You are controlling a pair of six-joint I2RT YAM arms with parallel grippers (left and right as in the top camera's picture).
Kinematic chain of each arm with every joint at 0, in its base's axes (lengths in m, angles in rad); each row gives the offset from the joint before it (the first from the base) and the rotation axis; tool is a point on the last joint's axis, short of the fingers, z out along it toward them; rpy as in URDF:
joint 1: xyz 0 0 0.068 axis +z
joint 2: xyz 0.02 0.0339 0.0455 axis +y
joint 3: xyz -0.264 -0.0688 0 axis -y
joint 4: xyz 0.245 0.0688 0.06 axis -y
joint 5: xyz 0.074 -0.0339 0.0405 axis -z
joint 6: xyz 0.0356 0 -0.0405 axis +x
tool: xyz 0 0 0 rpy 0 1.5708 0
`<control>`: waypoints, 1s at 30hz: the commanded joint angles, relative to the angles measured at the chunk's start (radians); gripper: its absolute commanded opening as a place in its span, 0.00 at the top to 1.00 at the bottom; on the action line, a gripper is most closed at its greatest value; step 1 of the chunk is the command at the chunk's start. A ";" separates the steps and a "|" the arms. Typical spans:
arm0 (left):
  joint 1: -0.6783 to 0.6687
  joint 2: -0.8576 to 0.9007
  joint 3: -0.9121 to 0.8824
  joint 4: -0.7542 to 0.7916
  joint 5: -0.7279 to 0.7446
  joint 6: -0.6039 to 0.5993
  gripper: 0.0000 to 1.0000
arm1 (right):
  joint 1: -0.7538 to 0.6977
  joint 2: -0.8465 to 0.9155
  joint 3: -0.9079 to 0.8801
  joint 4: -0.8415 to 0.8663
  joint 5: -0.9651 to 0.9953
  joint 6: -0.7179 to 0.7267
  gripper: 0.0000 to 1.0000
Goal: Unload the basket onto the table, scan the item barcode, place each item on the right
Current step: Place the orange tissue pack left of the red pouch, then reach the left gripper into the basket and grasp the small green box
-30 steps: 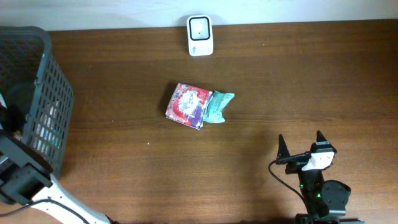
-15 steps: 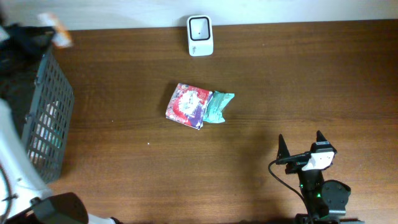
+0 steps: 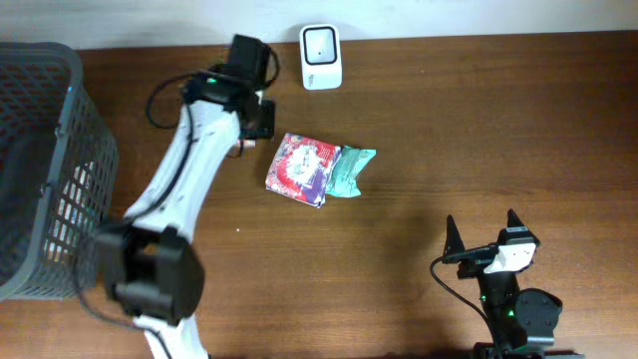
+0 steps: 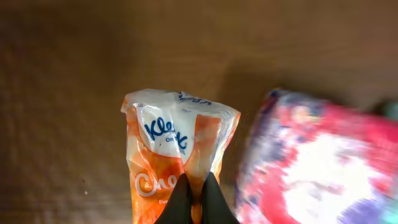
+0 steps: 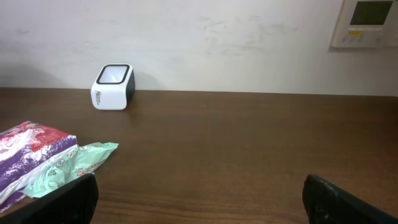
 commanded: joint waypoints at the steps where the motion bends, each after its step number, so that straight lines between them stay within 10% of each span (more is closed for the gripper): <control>1: 0.001 0.111 -0.006 -0.001 -0.024 0.008 1.00 | 0.009 -0.006 -0.009 -0.001 0.008 0.005 0.01; 4: 0.000 0.186 -0.006 0.001 0.076 0.008 0.98 | 0.009 -0.006 -0.009 -0.001 0.008 0.005 0.01; 5: 0.000 0.193 -0.006 0.001 0.084 0.008 0.87 | 0.009 -0.006 -0.009 -0.001 0.008 0.005 0.01; 6: -0.002 0.193 -0.006 0.001 0.084 0.008 0.54 | 0.009 -0.006 -0.009 -0.001 0.008 0.005 0.01; 8: 0.000 0.193 -0.003 0.001 0.080 0.019 0.33 | 0.009 -0.006 -0.009 -0.001 0.008 0.005 0.01; 21: 0.342 0.111 1.090 -0.656 0.150 0.050 0.22 | 0.009 -0.006 -0.009 -0.001 0.008 0.005 0.01; 30: 0.924 0.008 0.928 -0.633 0.149 0.060 0.18 | 0.009 -0.006 -0.009 -0.001 0.008 0.005 0.01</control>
